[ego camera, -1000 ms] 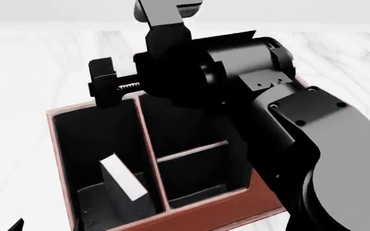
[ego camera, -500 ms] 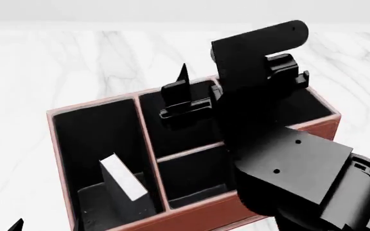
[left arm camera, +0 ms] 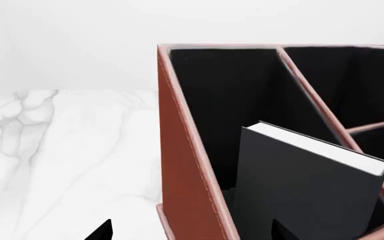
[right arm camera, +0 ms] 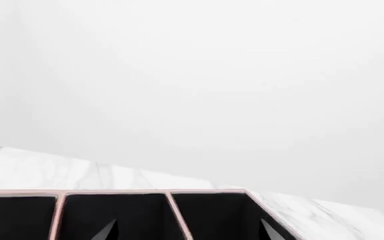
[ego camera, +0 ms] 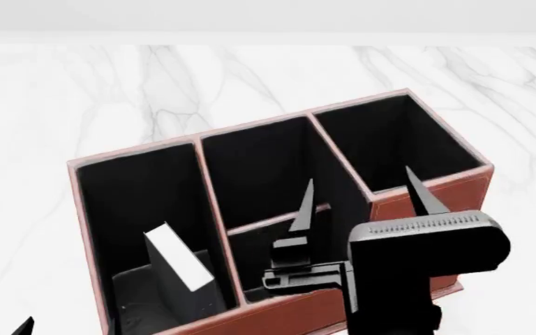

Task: Pick up the book and place it in the left compartment of the caddy.

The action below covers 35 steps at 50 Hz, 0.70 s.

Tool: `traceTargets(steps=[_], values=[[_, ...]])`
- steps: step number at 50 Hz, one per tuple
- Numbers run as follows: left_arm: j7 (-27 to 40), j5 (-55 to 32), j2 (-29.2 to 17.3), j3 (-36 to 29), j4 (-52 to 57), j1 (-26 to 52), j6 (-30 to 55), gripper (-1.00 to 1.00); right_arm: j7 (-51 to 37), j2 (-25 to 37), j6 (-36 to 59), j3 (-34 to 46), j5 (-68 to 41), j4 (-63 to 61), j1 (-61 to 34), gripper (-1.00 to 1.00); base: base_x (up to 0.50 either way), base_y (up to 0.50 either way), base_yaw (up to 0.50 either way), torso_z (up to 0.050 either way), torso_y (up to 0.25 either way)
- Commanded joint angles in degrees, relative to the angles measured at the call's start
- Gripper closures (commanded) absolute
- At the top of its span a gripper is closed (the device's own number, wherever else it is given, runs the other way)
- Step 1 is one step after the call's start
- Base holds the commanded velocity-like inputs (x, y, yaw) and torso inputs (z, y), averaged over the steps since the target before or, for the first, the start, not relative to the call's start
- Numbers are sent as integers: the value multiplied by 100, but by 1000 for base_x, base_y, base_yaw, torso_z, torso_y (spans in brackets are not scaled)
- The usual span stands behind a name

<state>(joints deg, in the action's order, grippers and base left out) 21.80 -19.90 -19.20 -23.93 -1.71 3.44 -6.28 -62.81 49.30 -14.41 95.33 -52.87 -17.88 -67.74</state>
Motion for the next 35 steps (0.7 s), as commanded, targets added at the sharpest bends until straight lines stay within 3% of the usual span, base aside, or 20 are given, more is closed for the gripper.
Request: traceTargets(steps=[1,28,35], values=[[-100,158,106,97,-10,3,12,-100,-219,-128,-688,-13,864,217,860,-100,0,0,0,0,0],[-29,198,85,52,-12,12,23,-100,-44,-303,-1201,-24,981,762,1413,-100,0,0,0,0,0],[95,19,-41,82,463,23,508,-100,11,-297,-1159,-43,884,776,1394,-100,0,0,0,0,0]])
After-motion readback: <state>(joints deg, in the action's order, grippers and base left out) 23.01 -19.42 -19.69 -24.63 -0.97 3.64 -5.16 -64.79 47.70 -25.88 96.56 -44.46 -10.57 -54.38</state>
